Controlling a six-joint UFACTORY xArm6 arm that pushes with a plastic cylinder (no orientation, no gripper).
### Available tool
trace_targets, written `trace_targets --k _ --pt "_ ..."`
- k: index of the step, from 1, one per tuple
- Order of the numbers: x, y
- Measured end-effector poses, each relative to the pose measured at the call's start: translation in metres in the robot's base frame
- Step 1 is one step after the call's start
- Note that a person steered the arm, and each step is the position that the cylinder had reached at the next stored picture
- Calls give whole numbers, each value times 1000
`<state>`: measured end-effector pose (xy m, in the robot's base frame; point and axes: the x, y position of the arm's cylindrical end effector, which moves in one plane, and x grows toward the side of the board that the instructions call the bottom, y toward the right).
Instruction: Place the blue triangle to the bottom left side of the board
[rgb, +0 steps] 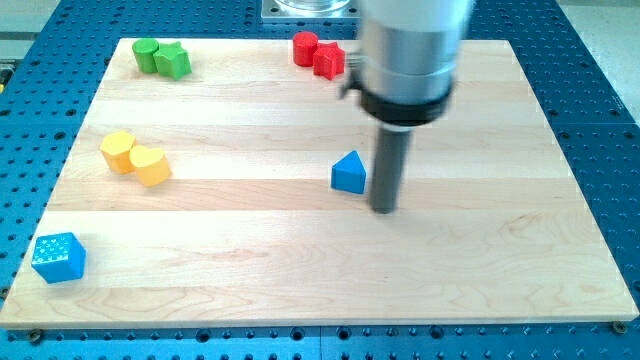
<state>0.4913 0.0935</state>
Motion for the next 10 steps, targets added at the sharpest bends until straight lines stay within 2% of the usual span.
trace_targets --k 1,2,3,4,5,6,7,8,10 --pt "-50 27" --pt "-29 -103" --pt "10 -205" --pt "23 -147" --pt "94 -221" --pt "95 -267" --pt "95 -277" --pt "75 -199" --pt "64 -275"
